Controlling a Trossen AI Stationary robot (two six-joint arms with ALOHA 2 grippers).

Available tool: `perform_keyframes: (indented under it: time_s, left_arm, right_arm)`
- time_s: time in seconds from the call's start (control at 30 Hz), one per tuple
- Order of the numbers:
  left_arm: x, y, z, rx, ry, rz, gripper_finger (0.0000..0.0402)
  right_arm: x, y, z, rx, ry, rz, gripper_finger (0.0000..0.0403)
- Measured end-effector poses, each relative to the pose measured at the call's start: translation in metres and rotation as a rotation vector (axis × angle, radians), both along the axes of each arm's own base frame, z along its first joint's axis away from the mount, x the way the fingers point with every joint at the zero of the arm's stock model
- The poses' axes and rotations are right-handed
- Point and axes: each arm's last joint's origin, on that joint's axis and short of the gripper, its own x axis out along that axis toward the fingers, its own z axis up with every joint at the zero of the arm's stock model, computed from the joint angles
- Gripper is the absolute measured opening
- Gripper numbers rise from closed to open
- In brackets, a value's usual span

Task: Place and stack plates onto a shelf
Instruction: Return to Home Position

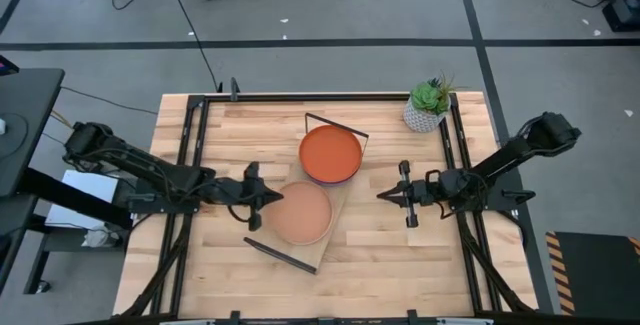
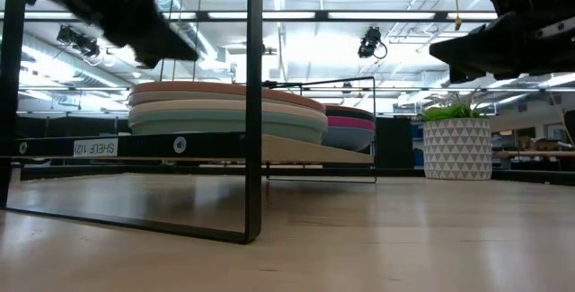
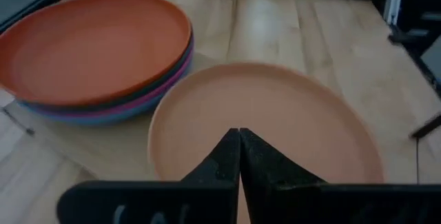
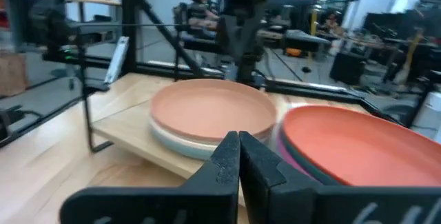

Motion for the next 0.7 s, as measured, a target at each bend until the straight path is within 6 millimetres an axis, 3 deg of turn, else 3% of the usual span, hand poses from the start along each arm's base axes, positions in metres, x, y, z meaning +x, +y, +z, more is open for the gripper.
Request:
perform_keyframes:
  time_s: [0.3,0.5,0.7]
  left_arm:
    - [-0.032,0.010,-0.024,0.082,-0.037,-0.013,0.0015]
    - [-0.052,0.019,-0.029,0.173,-0.082,-0.042,0.0015]
    - [-0.074,0.035,-0.041,0.156,-0.155,0.024,0.0015]
  right_arm:
    - [-0.016,-0.013,0.013,0.023,0.029,-0.057,0.0011]
    - [-0.026,-0.024,0.019,0.062,0.017,-0.140,0.0012]
    - [-0.038,-0.031,0.023,0.078,0.000,-0.195,0.0012]
